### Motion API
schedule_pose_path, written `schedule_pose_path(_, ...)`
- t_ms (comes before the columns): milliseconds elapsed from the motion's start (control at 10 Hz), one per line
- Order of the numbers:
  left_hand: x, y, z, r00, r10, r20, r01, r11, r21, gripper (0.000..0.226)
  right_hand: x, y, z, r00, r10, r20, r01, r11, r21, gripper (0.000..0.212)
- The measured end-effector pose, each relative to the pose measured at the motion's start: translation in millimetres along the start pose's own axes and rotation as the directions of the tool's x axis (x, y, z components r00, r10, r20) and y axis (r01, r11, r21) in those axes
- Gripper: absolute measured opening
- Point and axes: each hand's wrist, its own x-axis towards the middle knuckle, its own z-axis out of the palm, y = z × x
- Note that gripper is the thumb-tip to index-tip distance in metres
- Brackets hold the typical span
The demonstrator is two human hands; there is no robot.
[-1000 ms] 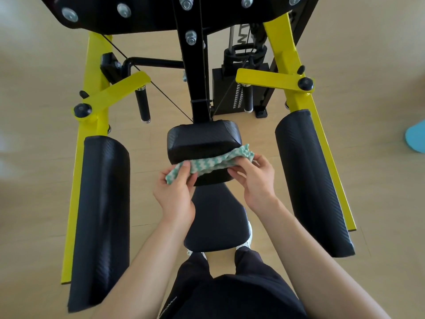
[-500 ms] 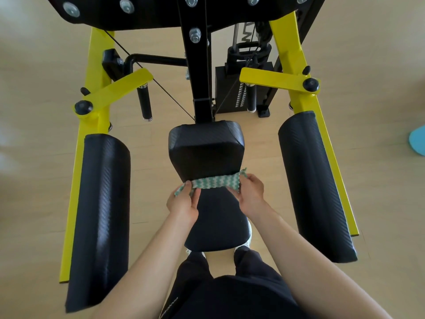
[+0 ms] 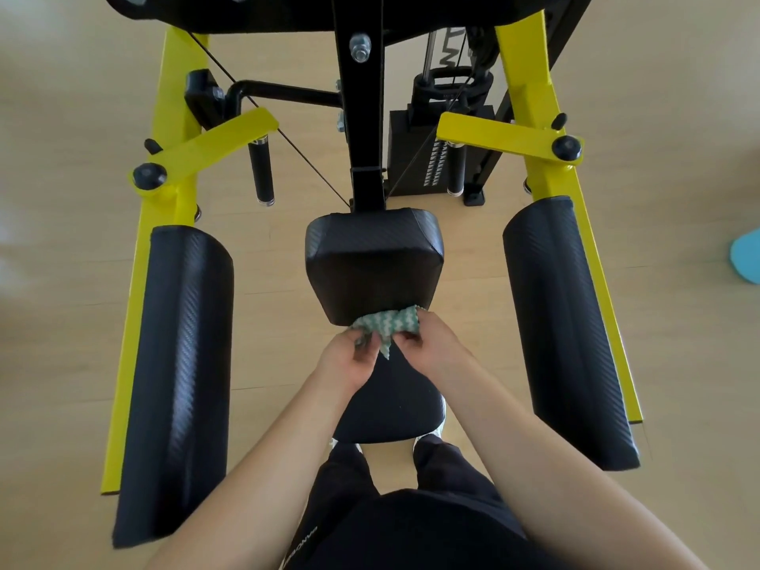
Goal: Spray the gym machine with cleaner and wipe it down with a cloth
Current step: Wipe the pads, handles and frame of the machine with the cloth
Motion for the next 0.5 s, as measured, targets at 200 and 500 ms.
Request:
schedule_pose_path(200,-44,19,-4,0.968,0.205,0.146,-0.194,0.977,-0.089,0.026,-52,-35,11,0.995,-0.044,-0.093,0.084,0.871,0.483,0.009)
schedule_pose_path(500,-111,47,8,0.838,0.469,0.28,-0.45,0.883,-0.132,0.023,-105,-70,26,0.768,-0.56,-0.313,0.597,0.802,0.032,0.023)
